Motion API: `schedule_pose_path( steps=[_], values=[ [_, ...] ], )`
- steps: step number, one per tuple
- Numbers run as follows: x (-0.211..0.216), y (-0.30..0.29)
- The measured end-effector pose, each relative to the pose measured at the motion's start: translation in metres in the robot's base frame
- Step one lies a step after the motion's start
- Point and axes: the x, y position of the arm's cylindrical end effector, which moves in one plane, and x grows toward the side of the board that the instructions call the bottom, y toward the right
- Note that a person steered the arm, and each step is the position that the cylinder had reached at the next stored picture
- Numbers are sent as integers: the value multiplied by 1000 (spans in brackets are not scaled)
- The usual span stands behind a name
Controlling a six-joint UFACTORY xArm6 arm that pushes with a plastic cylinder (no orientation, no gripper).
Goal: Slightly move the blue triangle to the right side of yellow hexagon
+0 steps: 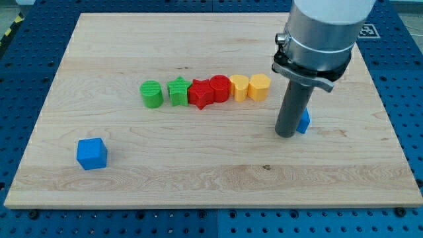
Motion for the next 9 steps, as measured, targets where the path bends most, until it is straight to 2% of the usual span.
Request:
schedule_pose_path(
  steps=[2, 3, 5, 8, 9],
  values=[
    [-8, 3],
    [3, 24],
    [-18, 54],
    [-37, 64],
    [-40, 50]
  ],
)
